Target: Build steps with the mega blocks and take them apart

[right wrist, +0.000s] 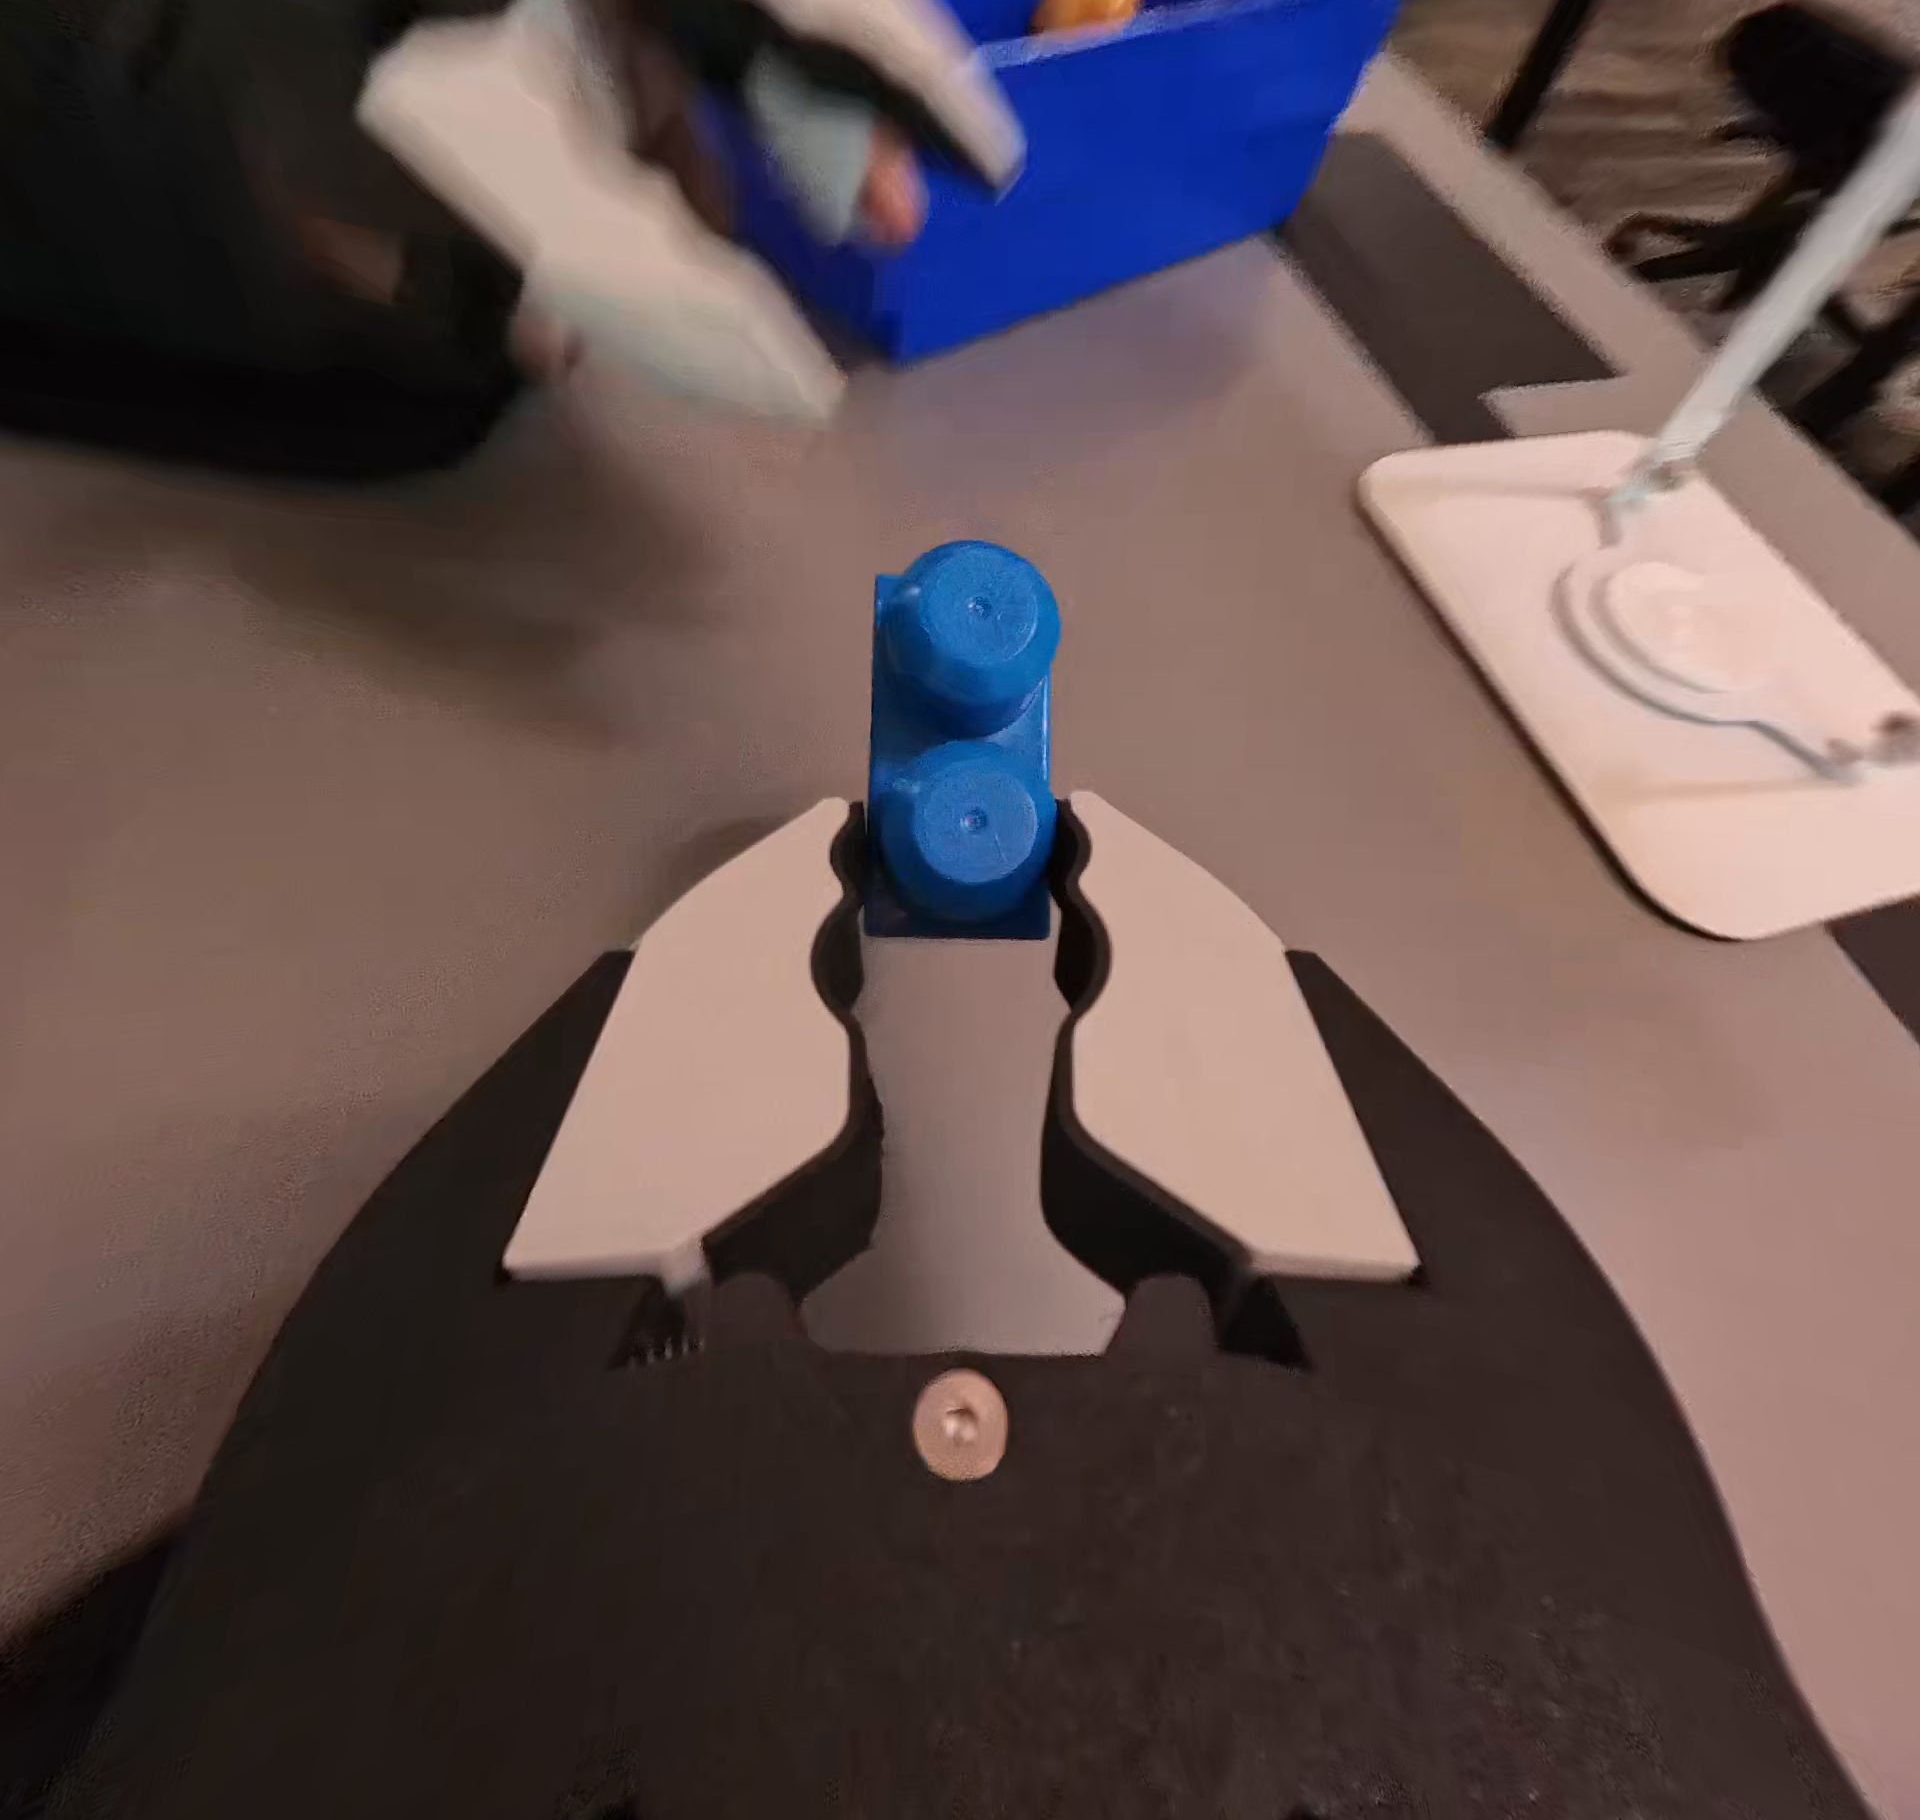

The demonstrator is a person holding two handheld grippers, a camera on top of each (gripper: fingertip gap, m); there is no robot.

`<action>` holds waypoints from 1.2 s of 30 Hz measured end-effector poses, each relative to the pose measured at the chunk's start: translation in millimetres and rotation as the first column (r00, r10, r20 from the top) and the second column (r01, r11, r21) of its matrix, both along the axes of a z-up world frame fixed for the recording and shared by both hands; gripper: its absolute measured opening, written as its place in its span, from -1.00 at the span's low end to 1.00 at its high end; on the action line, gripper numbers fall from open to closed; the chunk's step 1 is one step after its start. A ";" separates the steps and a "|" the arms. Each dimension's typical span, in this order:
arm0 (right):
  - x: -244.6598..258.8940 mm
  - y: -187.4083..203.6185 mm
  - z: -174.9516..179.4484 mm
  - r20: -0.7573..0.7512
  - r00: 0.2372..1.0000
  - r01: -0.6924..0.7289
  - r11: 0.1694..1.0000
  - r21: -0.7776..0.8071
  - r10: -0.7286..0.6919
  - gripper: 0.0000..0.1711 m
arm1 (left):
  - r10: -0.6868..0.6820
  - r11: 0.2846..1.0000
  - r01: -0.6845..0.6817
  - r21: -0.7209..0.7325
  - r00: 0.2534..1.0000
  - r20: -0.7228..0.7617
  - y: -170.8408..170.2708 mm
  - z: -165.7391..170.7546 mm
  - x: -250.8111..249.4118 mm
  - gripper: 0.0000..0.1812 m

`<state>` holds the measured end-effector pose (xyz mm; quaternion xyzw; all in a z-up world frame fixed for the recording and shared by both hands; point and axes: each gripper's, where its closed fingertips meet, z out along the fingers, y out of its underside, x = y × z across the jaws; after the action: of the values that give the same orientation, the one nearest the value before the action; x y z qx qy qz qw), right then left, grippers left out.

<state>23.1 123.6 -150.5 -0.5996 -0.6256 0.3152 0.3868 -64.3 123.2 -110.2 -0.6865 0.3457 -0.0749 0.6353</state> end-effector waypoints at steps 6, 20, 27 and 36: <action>1.2 -31.7 -35.2 0.206 0.963 -0.178 0.984 -0.007 0.176 -0.61 | 0.040 0.997 -0.029 -0.067 0.985 0.170 8.1 7.2 -30.7 -0.88; 5.1 -35.8 -61.8 0.355 0.916 -0.182 0.982 -0.040 0.184 -0.57 | 0.060 0.995 -0.044 -0.090 0.980 0.188 12.5 6.9 -40.3 -1.00; 1.0 -24.2 -34.5 0.198 0.972 -0.120 0.992 -0.040 0.126 -0.38 | 0.113 0.990 -0.105 -0.096 0.990 0.087 14.6 51.2 -100.3 -0.92; 4.5 -13.8 -12.9 0.058 0.995 -0.083 0.994 -0.067 0.087 -0.47 | -0.002 0.790 -0.267 -0.552 0.900 -0.437 -23.2 8.6 -240.0 -0.68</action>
<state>27.6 109.7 -163.5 -0.5940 -0.6517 0.3328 0.3343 -304.3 100.0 -101.6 -0.8744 0.3805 0.0130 0.3007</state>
